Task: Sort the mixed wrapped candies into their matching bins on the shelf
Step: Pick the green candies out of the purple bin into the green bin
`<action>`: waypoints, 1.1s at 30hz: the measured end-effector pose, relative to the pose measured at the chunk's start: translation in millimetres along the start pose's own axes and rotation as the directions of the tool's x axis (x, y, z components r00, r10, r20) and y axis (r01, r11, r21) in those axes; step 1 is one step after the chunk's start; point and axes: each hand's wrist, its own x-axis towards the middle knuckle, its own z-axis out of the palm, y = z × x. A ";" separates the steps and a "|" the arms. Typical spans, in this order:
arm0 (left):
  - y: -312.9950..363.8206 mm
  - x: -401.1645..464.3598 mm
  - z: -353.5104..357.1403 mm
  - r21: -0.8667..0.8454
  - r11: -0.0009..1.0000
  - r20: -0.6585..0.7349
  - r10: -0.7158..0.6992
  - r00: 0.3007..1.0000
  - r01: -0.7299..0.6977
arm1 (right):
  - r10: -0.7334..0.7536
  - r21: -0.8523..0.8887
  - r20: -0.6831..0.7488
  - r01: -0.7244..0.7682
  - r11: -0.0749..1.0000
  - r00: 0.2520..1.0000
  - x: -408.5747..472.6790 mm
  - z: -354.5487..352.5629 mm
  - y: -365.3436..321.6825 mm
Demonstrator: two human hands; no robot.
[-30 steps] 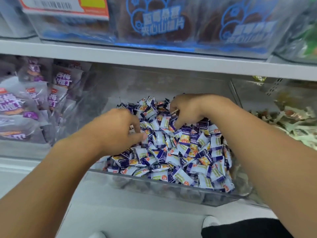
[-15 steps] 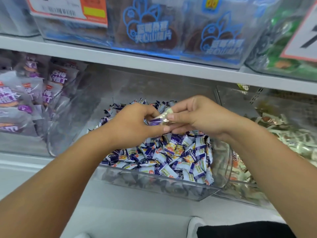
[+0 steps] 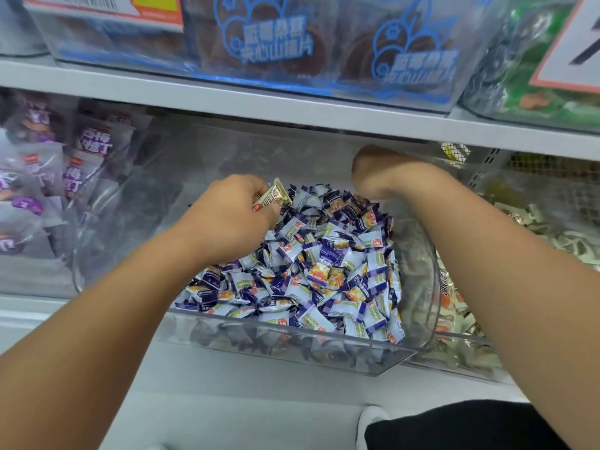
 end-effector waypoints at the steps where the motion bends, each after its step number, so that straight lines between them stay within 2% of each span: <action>1: -0.6 0.5 1.0 0.017 1.000 -0.005 0.003 1.000 -0.003 | 0.000 0.007 0.036 0.000 1.000 0.999 2.4 -1.4 -2.1; 5: -6.2 0.6 4.5 0.115 0.993 0.054 -0.044 0.998 0.038 | -0.030 0.124 0.227 0.002 0.992 0.974 16.9 8.5 -4.8; 9: -12.8 -1.8 -1.0 0.168 0.980 0.145 -0.128 0.981 0.103 | 0.034 0.379 0.416 -0.208 0.902 0.909 40.0 23.0 -3.3; 12: -22.2 -2.2 -14.6 0.213 0.953 0.097 -0.238 0.966 0.214 | 0.000 0.544 0.498 -0.313 0.779 0.867 40.8 25.8 -2.2; 15: -27.0 -1.5 -20.9 0.170 0.951 0.084 -0.274 0.958 0.258 | -0.163 0.678 0.511 -0.279 0.680 0.844 32.1 23.1 -9.0; 22: -23.8 -3.3 -19.0 0.059 0.968 -0.015 -0.242 0.970 0.242 | -0.407 0.806 0.437 -0.149 0.573 0.802 13.5 9.0 -41.3; 26: -17.5 -4.9 -14.4 0.101 0.974 -0.067 -0.199 0.978 0.205 | -0.599 0.900 0.351 -0.082 0.429 0.720 10.4 1.9 -45.4; 28: -16.1 -5.7 -12.9 0.192 0.969 -0.066 -0.146 0.987 0.156 | -0.591 0.875 0.321 0.007 0.484 0.740 6.4 -3.1 -42.2; 29: -17.1 -5.5 -13.0 0.248 0.958 -0.069 -0.128 0.989 0.141 | -0.549 0.817 0.313 0.075 0.572 0.775 5.5 -5.4 -39.2; 31: -19.1 -5.2 -15.2 0.340 0.930 -0.094 -0.116 0.989 0.142 | -0.410 0.525 0.329 0.195 0.828 0.851 6.5 -4.9 -30.5; 32: -19.0 -5.1 -16.5 0.362 0.922 -0.109 -0.106 0.988 0.139 | -0.312 0.324 0.347 0.199 0.925 0.885 6.2 -2.7 -26.5; 33: -17.0 -5.9 -18.0 0.363 0.924 -0.115 -0.085 0.990 0.121 | -0.198 0.165 0.361 0.146 0.975 0.911 5.8 0.7 -23.1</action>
